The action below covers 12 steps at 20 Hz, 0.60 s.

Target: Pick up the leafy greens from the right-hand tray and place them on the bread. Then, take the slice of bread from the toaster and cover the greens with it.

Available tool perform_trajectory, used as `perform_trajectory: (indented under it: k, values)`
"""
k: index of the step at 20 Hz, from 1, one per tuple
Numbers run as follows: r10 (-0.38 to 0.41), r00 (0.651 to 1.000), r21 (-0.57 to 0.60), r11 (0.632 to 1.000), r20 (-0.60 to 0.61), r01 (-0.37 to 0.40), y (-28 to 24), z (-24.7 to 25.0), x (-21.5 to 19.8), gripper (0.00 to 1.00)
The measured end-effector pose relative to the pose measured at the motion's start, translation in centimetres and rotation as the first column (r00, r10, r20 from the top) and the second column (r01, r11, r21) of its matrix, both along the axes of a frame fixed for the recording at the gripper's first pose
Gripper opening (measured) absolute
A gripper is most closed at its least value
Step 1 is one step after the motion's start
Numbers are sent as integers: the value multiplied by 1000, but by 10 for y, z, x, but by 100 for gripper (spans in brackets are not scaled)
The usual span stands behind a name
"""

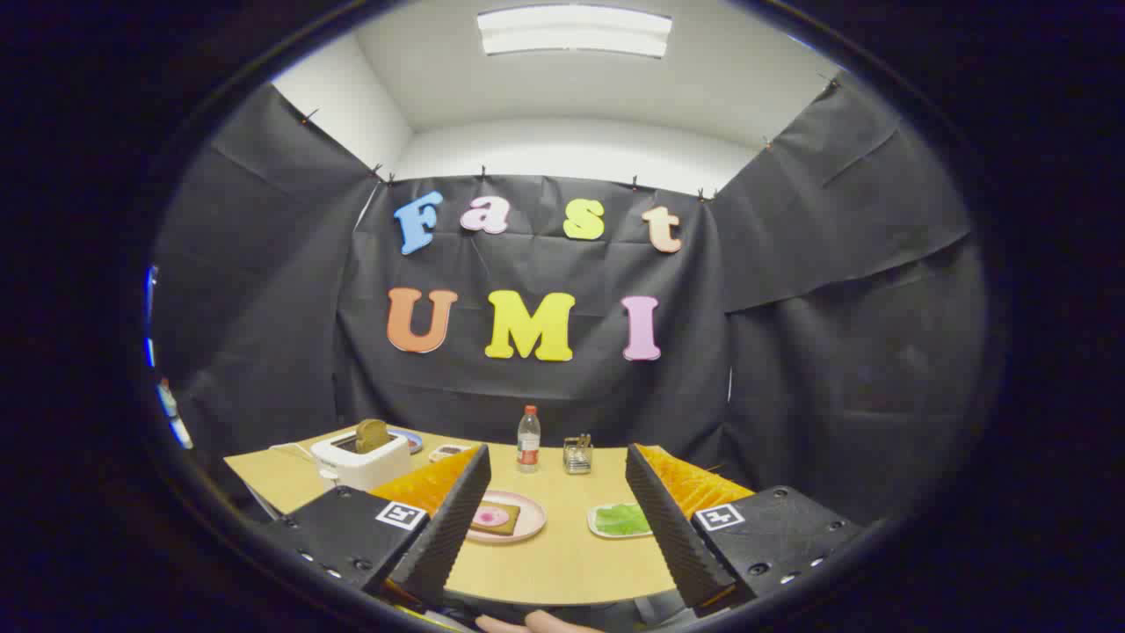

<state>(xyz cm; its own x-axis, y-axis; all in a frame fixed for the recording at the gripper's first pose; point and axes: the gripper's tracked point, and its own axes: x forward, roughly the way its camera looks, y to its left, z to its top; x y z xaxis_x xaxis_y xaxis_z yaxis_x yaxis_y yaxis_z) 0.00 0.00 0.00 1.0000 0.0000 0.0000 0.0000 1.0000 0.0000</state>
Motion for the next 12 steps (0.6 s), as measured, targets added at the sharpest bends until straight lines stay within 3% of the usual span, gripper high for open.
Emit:
perform_trajectory:
  k: [12]
  values:
    - [14,999,0,1000,-34,-14,-5,-21,12,95]
